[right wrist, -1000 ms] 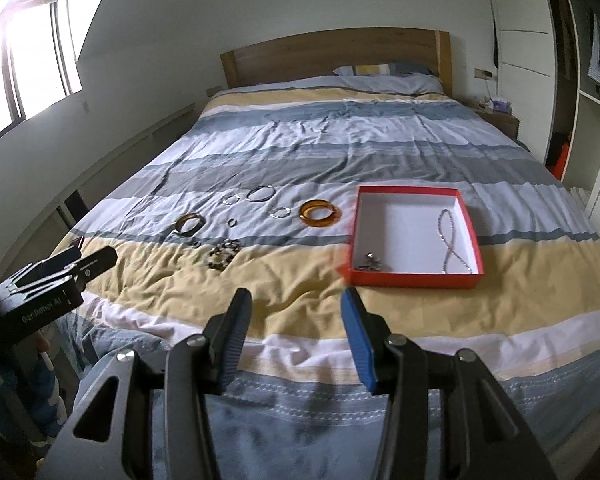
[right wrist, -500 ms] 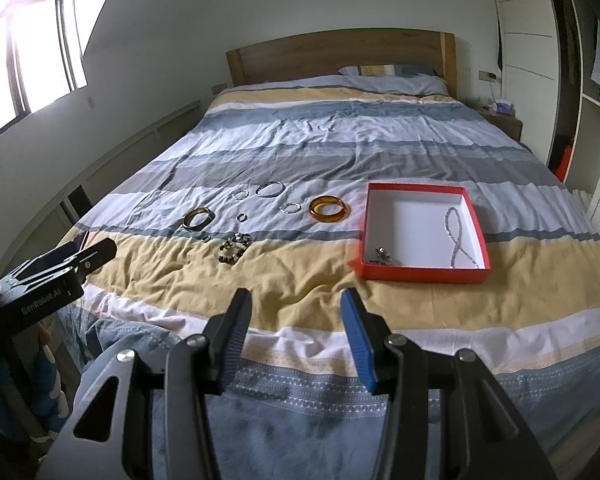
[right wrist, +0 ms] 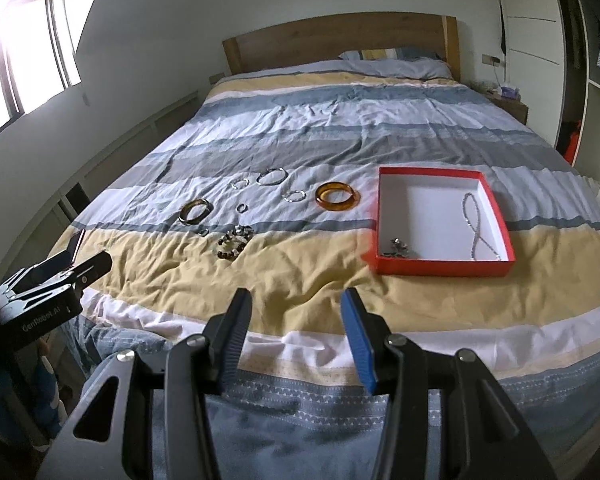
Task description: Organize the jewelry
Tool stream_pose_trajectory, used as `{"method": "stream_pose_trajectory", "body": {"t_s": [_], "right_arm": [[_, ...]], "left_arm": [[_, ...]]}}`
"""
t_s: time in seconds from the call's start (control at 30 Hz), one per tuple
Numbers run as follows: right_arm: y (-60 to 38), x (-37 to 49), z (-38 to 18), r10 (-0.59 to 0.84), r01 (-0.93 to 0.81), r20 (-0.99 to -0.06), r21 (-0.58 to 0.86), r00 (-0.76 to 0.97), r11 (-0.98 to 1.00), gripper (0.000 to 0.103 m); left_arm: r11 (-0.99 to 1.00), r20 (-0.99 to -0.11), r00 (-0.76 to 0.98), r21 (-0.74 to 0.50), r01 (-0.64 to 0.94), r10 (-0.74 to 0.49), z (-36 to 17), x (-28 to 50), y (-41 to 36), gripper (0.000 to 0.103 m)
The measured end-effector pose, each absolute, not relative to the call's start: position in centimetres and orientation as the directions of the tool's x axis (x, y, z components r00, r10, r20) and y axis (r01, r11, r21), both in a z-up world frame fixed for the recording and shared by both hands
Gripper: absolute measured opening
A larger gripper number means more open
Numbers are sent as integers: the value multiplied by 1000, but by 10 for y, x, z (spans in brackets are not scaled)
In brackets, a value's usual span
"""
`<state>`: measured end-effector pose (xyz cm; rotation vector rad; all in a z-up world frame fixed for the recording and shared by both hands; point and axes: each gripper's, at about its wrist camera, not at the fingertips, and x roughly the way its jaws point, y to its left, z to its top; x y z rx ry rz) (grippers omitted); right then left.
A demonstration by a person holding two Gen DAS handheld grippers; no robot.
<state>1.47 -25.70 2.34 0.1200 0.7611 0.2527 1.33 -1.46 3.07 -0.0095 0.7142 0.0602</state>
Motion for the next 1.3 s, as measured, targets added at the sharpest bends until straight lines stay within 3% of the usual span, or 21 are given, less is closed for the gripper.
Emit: {"method": "stream_pose_trajectory", "body": {"t_s": [0.3, 0.53, 0.73, 1.3], "right_arm": [[-247, 42, 0, 249, -172, -711, 180, 658, 968, 45], [-243, 67, -22, 258, -185, -735, 182, 626, 966, 45], [-238, 102, -43, 299, -207, -750, 218, 590, 954, 45], [-151, 182, -88, 467, -384, -752, 304, 465, 872, 45]], "left_arm": [[999, -706, 708, -8, -50, 29, -2, 47, -1, 88], [992, -745, 662, -128, -20, -83, -35, 84, 30, 82], [989, -748, 654, -148, -6, -108, -49, 113, 37, 81], [977, -804, 557, -204, 68, -207, -107, 230, 65, 35]]}}
